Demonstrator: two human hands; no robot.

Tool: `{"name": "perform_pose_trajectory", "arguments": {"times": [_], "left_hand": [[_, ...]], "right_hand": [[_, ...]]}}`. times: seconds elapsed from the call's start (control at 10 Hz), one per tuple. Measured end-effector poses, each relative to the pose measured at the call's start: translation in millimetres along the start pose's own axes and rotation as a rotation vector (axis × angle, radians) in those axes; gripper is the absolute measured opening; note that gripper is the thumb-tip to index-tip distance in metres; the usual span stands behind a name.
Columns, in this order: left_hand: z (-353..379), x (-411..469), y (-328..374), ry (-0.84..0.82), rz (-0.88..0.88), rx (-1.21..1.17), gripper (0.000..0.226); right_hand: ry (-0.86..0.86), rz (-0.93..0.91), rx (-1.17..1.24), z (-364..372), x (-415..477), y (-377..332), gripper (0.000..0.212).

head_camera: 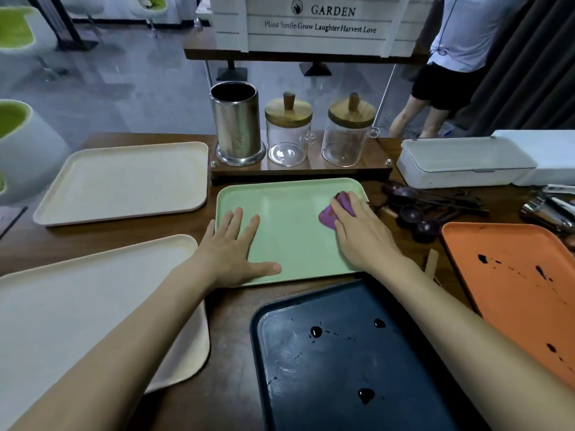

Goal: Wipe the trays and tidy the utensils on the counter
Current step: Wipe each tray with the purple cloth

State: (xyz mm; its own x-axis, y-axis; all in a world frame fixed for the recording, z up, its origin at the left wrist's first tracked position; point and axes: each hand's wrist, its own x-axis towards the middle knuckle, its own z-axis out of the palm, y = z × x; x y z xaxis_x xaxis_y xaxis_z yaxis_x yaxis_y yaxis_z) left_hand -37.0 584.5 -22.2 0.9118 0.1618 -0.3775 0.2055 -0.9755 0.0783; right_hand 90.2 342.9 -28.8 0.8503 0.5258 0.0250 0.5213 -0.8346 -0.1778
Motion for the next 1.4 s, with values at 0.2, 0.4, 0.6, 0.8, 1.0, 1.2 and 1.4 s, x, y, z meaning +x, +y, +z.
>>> {"name": "perform_pose_trajectory", "arguments": {"times": [0.2, 0.4, 0.6, 0.8, 1.0, 1.2, 1.4], "left_hand": [[2, 0, 0, 0.0, 0.012, 0.007, 0.118], [0, -1, -2, 0.002, 0.03, 0.009, 0.121], [-2, 2, -7, -0.008, 0.069, -0.015, 0.104], [-5, 5, -12, -0.028, 0.078, 0.012, 0.086], [-9, 4, -13, -0.04, 0.089, 0.009, 0.089], [-9, 3, -12, -0.057, 0.092, 0.003, 0.088], [-5, 3, -14, -0.05, 0.116, 0.061, 0.09]], "right_hand": [[-0.179, -0.055, 0.05, -16, -45, -15, 0.055], [-0.122, -0.015, -0.038, -42, -62, -22, 0.04], [-0.204, -0.292, 0.172, -18, -53, -87, 0.047], [-0.223, -0.223, 0.119, -21, -70, -37, 0.047], [-0.131, 0.097, -0.131, -44, -87, -10, 0.04], [-0.094, -0.146, 0.109, -21, -86, -100, 0.036], [-0.113, -0.089, 0.096, -20, -95, -84, 0.039]]}}
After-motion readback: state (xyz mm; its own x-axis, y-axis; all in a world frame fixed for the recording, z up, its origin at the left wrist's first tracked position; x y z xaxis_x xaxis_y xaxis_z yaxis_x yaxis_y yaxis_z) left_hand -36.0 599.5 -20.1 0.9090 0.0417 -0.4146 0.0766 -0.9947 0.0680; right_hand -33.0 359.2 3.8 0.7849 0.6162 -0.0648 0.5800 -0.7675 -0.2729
